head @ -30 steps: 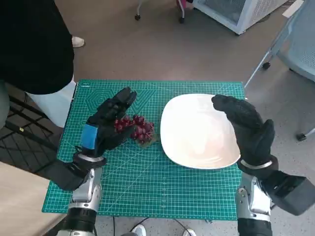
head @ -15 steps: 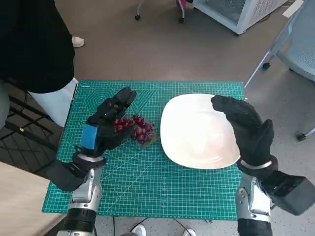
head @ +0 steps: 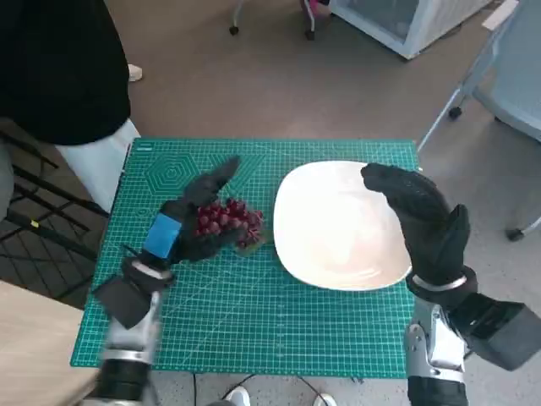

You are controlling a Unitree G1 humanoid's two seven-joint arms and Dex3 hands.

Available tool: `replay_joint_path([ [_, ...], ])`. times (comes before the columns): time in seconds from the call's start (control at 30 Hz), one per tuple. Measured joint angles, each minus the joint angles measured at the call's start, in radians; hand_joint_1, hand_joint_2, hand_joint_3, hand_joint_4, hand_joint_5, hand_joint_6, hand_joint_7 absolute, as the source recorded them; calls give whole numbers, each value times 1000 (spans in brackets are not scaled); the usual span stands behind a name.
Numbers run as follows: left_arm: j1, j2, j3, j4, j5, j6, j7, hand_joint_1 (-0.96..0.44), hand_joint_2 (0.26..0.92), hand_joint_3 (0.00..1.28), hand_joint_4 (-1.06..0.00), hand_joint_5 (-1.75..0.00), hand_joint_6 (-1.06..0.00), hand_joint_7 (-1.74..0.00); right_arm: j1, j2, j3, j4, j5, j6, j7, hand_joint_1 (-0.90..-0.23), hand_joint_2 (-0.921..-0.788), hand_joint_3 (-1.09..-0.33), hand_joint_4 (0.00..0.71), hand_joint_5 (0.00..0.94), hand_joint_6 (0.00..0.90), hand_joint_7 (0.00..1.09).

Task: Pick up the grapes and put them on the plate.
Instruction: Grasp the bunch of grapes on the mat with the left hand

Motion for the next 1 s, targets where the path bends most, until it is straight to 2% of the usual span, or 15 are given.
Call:
replay_joint_path([
  [0.1,4,46,-13,-67,130,69,27,-595,803,17,-3,1,-36,-4,0,-1,-1,0,0,-1,0,-496,-921,-580,199,0,-1,395],
  [0.2,7,79,-39,-149,263,184,28,-586,764,9,0,1,-30,-7,0,-3,-3,0,0,-4,0,-497,-921,-580,199,0,-1,395],
  [0.37,5,98,-103,-245,437,389,6,-559,730,1,1,1,-48,-14,-3,-9,-13,4,-1,-10,0,-502,-921,-577,200,1,-1,396],
  [0.47,1,98,-148,-254,499,469,0,-546,724,0,1,1,-61,-18,-4,-13,-20,10,-1,-20,0,-503,-921,-574,202,2,0,398],
  [0.7,-33,96,-231,-218,550,548,-3,-523,718,0,1,1,-84,-22,-11,-21,-38,35,0,-47,0,-508,-921,-563,208,4,3,403],
  [1.0,-97,92,-286,-158,565,610,-2,-504,716,0,1,1,-96,-19,-25,-21,-43,47,3,-56,0,-513,-921,-555,210,5,5,404],
])
